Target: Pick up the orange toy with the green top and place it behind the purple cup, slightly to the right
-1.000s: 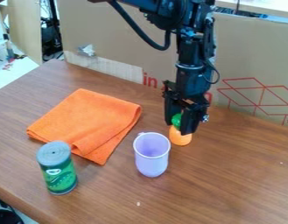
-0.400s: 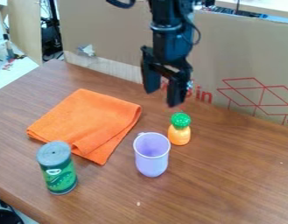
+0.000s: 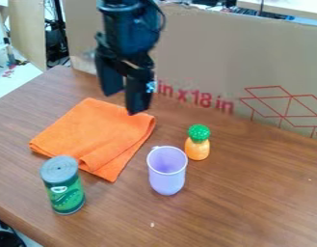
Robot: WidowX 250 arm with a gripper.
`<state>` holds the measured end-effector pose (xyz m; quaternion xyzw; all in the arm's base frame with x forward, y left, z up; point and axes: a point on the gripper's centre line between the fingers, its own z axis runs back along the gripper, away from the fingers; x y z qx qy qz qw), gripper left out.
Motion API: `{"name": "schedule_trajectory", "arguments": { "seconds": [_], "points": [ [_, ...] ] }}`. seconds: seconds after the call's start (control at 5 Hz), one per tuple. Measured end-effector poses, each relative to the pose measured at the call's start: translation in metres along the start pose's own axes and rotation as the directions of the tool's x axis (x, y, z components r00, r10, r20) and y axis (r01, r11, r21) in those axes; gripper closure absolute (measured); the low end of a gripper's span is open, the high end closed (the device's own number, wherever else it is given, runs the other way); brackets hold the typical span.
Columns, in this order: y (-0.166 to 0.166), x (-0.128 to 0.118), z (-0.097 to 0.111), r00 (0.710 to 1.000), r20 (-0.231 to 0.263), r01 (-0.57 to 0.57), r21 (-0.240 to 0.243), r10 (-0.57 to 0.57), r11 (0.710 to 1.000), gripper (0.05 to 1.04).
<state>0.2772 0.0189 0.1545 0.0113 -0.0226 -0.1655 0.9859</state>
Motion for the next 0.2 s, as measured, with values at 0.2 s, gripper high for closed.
{"name": "schedule_trajectory", "arguments": {
  "seconds": [0.2],
  "points": [
    [-0.0043,-0.0308,0.0114,1.0,0.015,-0.024,0.031,0.024,0.999,0.082]
  ]
}}
